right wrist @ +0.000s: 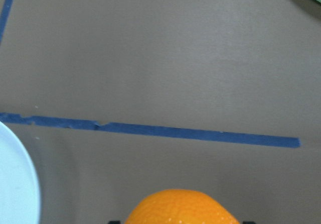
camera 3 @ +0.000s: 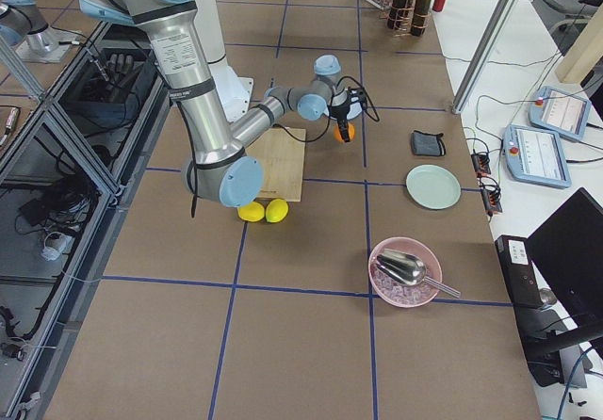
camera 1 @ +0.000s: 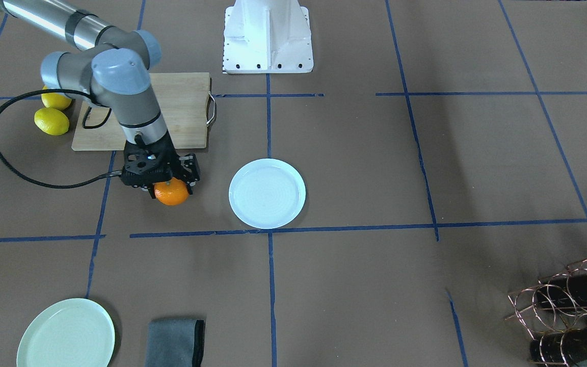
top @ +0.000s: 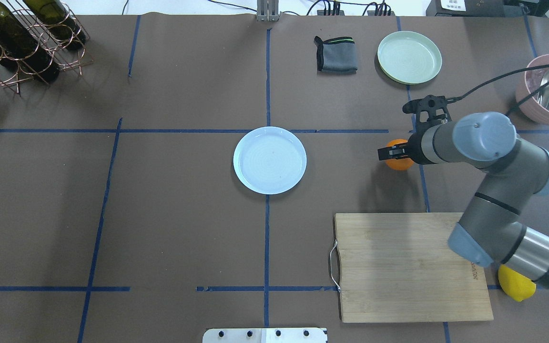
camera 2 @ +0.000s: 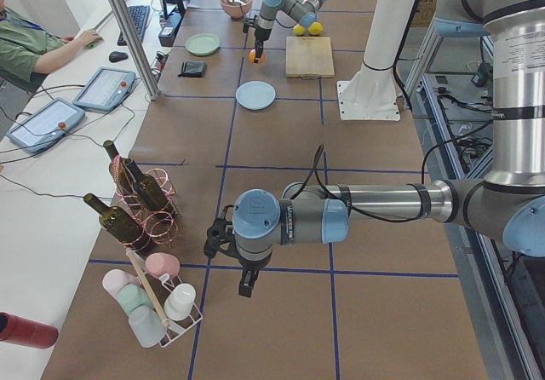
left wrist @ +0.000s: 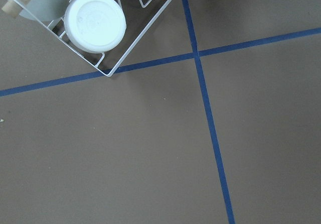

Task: Pick orange to plate
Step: 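Carry the orange with the right gripper over the light blue plate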

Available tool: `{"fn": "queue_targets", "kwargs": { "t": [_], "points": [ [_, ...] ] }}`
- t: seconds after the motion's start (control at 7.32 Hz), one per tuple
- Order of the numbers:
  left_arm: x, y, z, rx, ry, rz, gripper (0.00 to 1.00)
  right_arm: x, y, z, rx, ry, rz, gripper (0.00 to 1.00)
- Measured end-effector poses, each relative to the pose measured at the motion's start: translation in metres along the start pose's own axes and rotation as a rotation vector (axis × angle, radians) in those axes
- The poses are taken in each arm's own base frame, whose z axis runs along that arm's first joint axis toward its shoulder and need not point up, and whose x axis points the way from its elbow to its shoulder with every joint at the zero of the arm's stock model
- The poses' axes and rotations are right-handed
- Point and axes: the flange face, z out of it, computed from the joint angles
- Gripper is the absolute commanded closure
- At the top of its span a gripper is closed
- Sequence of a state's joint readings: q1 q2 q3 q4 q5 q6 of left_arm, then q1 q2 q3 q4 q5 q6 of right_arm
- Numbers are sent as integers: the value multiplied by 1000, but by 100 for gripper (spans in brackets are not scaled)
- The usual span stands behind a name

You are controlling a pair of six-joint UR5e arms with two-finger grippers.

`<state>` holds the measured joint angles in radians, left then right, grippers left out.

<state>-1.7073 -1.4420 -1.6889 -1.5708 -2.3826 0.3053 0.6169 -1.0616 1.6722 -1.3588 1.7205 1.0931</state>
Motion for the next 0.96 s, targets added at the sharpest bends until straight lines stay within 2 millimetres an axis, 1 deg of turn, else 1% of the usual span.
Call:
{"fn": "queue_targets", "kwargs": {
  "t": [0.14,0.41,0.55,0.68,0.96],
  "points": [
    [0,0,0,0,0,0,0,-45,-10,-2,-2,16,42,92],
    [0,0,0,0,0,0,0,-133,-28,13,1,43,121,90],
    [0,0,0,1,0,1,0,-163,-26,23,1,57,137,88],
    [0,0,0,1,0,1,0,-177,-19,29,0,66,140,82],
    [0,0,0,2,1,2,0,-184,-7,38,-6,78,135,53]
  ]
}}
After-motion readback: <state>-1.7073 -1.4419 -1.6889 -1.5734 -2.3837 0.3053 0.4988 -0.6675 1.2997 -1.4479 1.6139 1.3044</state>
